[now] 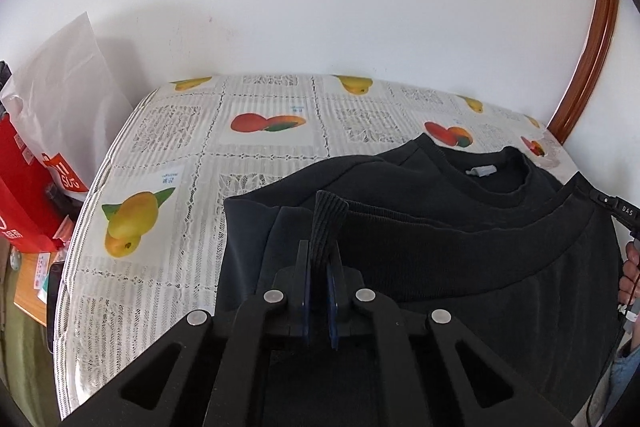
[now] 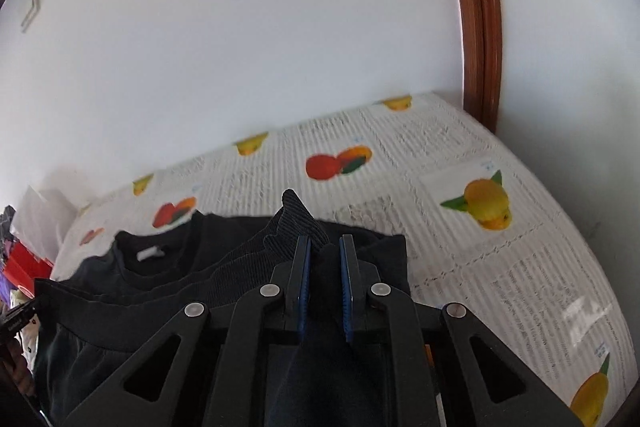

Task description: Fold small clothes

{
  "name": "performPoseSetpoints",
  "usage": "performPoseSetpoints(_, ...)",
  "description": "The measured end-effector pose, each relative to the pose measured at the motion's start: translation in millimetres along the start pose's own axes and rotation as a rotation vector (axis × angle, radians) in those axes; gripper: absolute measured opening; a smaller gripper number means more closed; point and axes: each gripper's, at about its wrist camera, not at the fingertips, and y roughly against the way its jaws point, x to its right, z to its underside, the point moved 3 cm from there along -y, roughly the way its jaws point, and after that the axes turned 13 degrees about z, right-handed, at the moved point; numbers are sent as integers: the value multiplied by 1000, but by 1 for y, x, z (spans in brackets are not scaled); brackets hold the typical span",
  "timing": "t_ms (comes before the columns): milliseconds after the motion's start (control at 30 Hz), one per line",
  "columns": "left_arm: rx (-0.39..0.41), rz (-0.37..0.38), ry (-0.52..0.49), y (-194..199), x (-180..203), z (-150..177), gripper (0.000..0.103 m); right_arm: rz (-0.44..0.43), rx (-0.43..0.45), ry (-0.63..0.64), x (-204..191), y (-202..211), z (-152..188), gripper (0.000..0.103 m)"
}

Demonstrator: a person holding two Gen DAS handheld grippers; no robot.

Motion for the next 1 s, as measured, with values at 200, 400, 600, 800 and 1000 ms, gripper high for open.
performPoseSetpoints(200,-26,-23,-9,-11,-1,2,9,38,-83,11,-1,-31,12,16)
performPoseSetpoints(400,-28,-35,-11,-7,-1,4,15,61,-99,43,1,-17,13,30)
performPoseSetpoints(600,-18,-38,-8,14,-1,13,27,143,6,151,-14,37,25,33)
performPoseSetpoints(800,0,-20,0,50,-4,32,28,97,52,200,-48,84,48,33)
performPoseSetpoints(1000,30,-2,76,95,-37,61,60,-22,-8,272,-112,116,88,33)
